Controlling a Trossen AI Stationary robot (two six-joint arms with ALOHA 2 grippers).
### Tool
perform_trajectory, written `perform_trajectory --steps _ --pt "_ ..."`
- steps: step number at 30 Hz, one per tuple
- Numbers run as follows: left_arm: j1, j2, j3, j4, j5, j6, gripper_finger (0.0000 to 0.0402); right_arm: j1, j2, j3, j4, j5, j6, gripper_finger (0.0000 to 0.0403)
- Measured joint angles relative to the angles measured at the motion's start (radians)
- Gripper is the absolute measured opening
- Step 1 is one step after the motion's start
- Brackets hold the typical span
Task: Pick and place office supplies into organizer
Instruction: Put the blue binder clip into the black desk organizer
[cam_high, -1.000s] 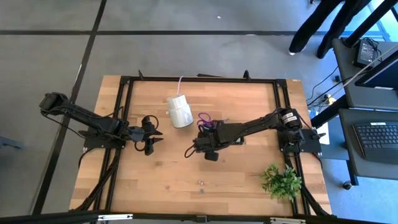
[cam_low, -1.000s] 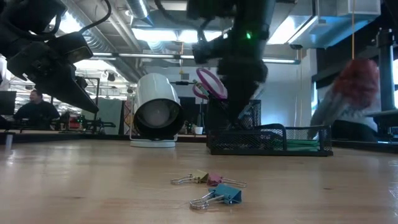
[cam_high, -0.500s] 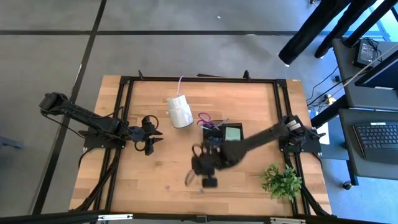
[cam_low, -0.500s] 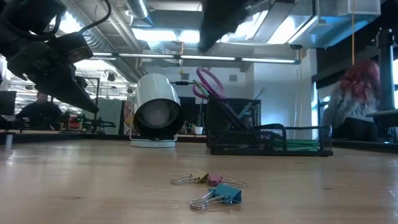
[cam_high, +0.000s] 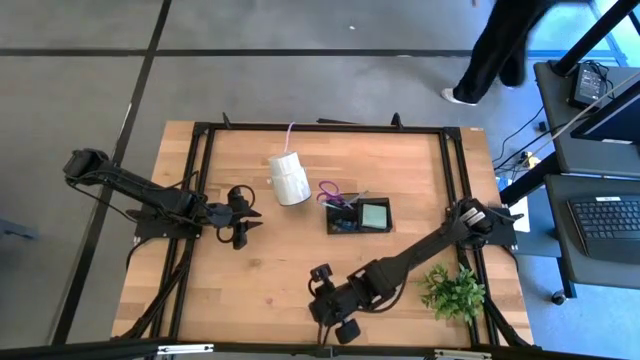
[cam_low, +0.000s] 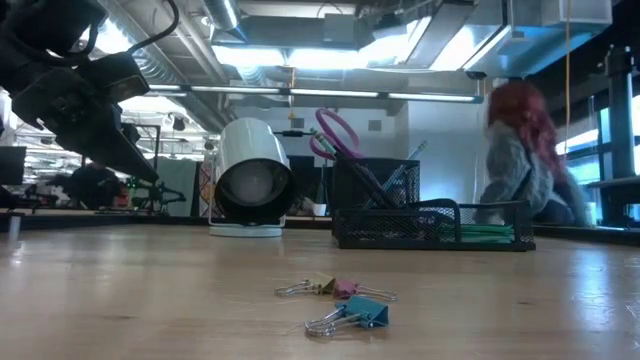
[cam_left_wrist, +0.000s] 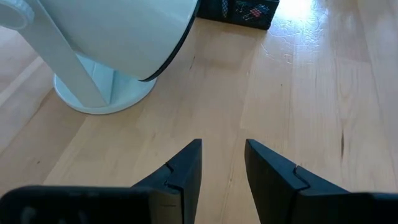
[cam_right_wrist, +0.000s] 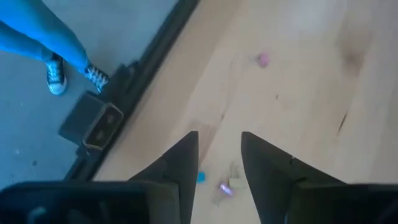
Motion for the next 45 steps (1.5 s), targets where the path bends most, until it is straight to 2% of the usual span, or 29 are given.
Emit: perform_trajectory --steps 8,13,29,45 --pt "0.000 0.000 0.000 -0.008 0.000 0.000 0.0116 0.006 0.080 0.000 -0.006 -0.020 0.019 0.0126" --pt "0.000 0.000 0.000 -0.008 0.000 -0.010 0.0116 0.010 0.114 0.000 -0.019 -0.072 0.018 0.0126" --pt "0.000 0.000 0.000 -0.008 0.000 -0.024 0.0116 0.005 0.193 -0.001 -0.058 -0.071 0.018 0.0126" --pt "0.000 0.000 0.000 -0.008 0.000 -0.024 0.0116 -0.012 0.212 -0.002 -0.081 -0.070 -0.010 0.0126"
